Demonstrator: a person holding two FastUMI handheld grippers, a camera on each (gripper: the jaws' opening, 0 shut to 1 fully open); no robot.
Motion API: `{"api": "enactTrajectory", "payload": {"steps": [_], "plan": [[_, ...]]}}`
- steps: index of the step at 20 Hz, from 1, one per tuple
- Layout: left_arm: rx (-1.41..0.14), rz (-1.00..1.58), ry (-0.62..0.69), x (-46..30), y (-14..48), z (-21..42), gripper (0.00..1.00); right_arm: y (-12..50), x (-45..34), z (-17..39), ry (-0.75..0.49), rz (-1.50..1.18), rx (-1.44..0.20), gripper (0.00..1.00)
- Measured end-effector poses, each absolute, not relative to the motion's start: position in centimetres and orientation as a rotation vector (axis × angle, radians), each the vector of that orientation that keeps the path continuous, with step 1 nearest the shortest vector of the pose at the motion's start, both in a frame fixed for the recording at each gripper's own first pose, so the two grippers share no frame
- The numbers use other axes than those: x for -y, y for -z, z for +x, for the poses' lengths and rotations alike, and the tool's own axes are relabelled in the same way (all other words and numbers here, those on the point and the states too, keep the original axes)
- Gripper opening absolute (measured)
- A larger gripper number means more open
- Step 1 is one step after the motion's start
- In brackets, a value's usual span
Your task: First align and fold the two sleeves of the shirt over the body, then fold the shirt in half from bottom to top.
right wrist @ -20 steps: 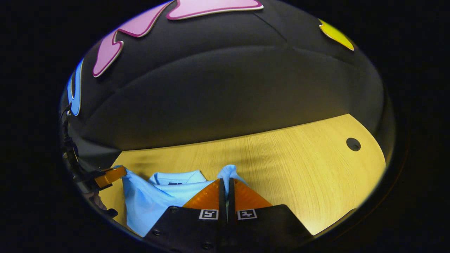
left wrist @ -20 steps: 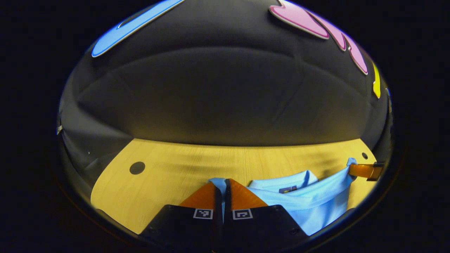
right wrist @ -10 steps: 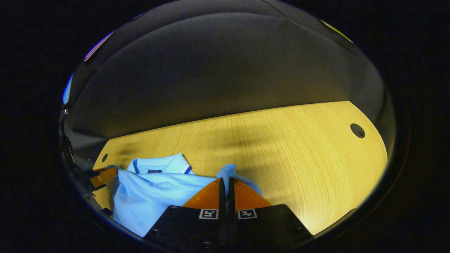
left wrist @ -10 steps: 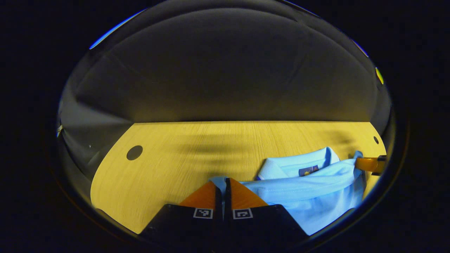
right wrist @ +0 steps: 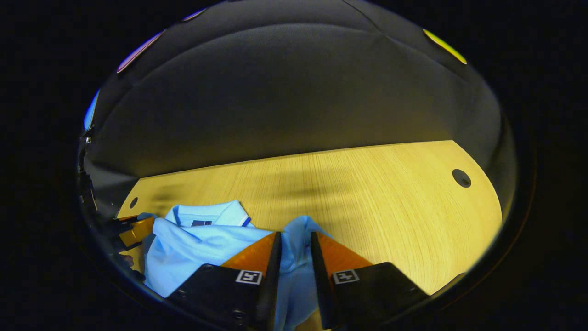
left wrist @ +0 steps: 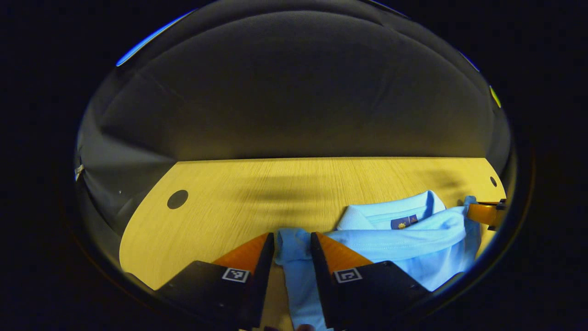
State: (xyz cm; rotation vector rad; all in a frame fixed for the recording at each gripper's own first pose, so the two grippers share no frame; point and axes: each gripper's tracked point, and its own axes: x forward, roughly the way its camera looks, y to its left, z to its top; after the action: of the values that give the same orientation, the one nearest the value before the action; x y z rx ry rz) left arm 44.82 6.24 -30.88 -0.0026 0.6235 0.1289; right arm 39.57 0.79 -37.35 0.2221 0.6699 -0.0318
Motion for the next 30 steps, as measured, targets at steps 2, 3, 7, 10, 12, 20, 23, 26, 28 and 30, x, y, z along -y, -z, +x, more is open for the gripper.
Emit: {"api": "enactTrajectory", "payload": {"steps": [2,3,7,10,12,20,23,26,28,30], "plan": [[-0.607,-0.008,-0.130,-6.2,30.0,44.5,0.67,35.8,-0.7,39.2,0.026,0.229,-0.641,0.57],[-0.591,-0.013,-0.130,-6.3,29.2,44.2,0.71,34.9,-0.7,38.8,0.025,0.233,-0.619,0.59],[-0.529,-0.016,-0.129,-5.7,25.1,41.2,0.75,30.5,-0.4,36.1,0.034,0.210,-0.553,0.65],[-0.470,-0.017,-0.108,-5.0,21.1,37.6,0.75,26.2,-0.7,33.2,0.034,0.176,-0.501,0.82],[-0.410,-0.012,-0.103,-4.8,17.5,34.3,0.75,22.6,-1.1,31.1,0.030,0.154,-0.447,0.88],[-0.206,-0.004,-0.053,-3.5,4.6,19.9,0.74,9.1,-5.4,18.7,-0.052,0.135,-0.263,0.95],[-0.154,-0.016,-0.034,-2.7,1.7,14.1,0.75,6.1,-6.3,15.2,-0.078,0.103,-0.201,0.95],[-0.113,-0.014,-0.031,-2.6,-0.3,9.6,0.75,3.7,-7.1,11.6,-0.092,0.085,-0.155,0.95],[-0.077,-0.008,-0.033,-2.8,-1.9,6.9,0.77,2.0,-6.9,9.4,-0.092,0.073,-0.124,0.96],[-0.040,0.007,-0.034,-3.0,-2.8,4.5,0.80,0.8,-7.0,7.8,-0.096,0.067,-0.099,0.96]]}}
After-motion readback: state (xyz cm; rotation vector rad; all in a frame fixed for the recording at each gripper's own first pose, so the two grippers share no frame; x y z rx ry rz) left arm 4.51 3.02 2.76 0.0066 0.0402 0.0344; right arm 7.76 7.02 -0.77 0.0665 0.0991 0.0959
